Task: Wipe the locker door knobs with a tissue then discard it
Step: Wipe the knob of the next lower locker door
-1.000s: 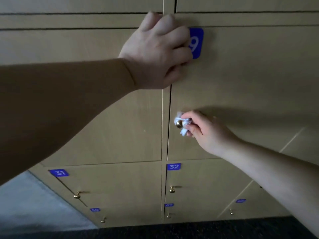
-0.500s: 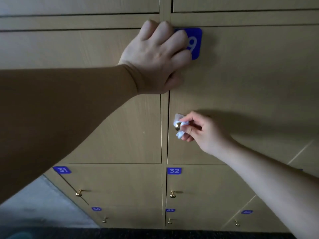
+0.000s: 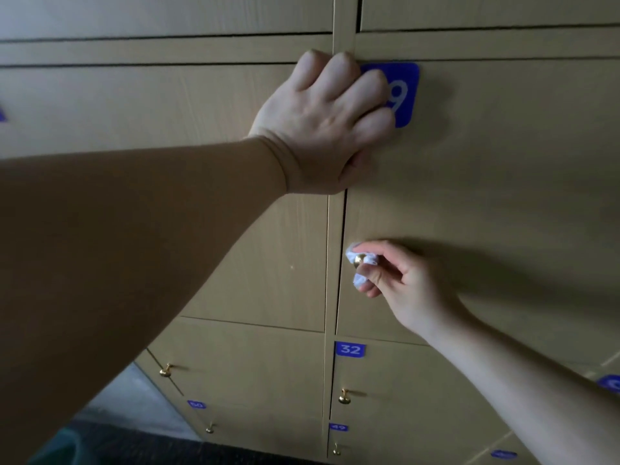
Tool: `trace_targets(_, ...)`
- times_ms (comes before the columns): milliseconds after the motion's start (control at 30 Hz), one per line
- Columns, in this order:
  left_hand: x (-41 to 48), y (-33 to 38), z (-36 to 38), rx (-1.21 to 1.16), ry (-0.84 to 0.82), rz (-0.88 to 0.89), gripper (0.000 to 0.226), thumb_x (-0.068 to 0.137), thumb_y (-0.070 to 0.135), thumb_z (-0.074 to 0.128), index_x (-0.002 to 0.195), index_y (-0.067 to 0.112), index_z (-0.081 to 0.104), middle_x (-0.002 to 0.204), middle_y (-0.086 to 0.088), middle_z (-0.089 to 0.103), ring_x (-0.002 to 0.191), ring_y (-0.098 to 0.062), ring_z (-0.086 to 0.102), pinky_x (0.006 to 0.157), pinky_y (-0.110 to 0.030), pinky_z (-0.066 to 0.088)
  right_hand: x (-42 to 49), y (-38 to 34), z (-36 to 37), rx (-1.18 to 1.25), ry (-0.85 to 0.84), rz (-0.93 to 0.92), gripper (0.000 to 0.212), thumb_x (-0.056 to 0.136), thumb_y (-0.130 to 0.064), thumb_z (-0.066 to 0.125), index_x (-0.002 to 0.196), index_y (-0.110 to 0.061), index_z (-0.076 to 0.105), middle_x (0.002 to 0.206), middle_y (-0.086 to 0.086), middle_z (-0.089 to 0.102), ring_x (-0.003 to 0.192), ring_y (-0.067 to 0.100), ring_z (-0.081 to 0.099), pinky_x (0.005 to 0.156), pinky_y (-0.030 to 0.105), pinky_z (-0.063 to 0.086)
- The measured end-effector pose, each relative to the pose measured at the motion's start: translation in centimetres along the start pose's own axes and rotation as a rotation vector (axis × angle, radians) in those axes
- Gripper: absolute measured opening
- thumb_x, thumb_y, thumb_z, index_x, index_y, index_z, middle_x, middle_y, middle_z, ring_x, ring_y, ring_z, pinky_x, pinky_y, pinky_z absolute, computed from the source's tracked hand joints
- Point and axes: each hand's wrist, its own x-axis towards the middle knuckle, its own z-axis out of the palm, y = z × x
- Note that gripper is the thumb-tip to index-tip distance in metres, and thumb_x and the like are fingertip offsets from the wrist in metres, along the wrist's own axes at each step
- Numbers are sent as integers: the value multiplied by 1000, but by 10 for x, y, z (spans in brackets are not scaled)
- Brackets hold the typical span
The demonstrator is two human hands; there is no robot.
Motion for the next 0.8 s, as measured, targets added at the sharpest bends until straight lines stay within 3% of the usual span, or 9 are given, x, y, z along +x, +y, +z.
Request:
trace_targets(100,0,-1,0,7,2,0,23,91,31,41,99,13,53,98,-10,66,90,-31,38,71,-43,37,-2,1,7,134,87,-10,15,91,-28,61,96,-39,72,92,5,74,64,24,70,60,34,57)
trace_targets(200,-1,-1,1,15,-5,3,23,90,31,42,99,13,53,98,-10,65,89,-31,39,71,-43,36,-6,4,8,179,212,2,12,90,-32,58,87,-34,69,78,14,72,61,26,71,55,32,57)
trace_targets(267,-1,-1,1,25,-13,9,23,89,32,44,100,13,53,98,-11,65,89,-31,38,71,-44,34,-8,5,4,172,216,-10,19,91,-40,59,91,-25,69,80,13,73,63,27,72,57,35,58)
trace_targets(367,-1,-1,1,23,-19,5,24,89,32,42,100,13,53,98,-11,65,89,-31,38,72,-44,34,-9,2,-2,48,132,-57,34,94,-52,53,110,-27,69,89,0,75,69,24,72,70,38,61)
trace_targets(533,0,-2,1,34,0,5,23,89,32,44,101,14,51,98,-11,65,89,-30,37,72,-44,32,-11,-4,-14,-153,-101,-39,37,102,-37,38,134,-34,57,107,3,72,86,17,74,80,39,60)
trace_targets(633,-1,-1,2,45,7,8,23,88,31,43,101,14,51,98,-10,65,90,-30,37,71,-42,37,-7,-4,-26,-216,-224,-12,43,100,-33,37,138,-48,48,122,-1,67,97,19,72,86,45,57)
trace_targets(733,-1,0,2,44,7,6,23,89,31,41,101,14,50,99,-9,65,90,-30,38,70,-40,39,-4,-6,-34,-309,-299,20,61,96,-12,35,137,-56,43,118,-4,68,100,16,71,89,46,55)
trace_targets(800,-1,0,3,38,8,3,24,88,31,40,101,14,50,99,-10,65,90,-30,37,71,-42,34,0,-6,-35,-314,-292,20,56,101,-9,41,134,-54,48,107,-5,71,94,16,72,88,45,56)
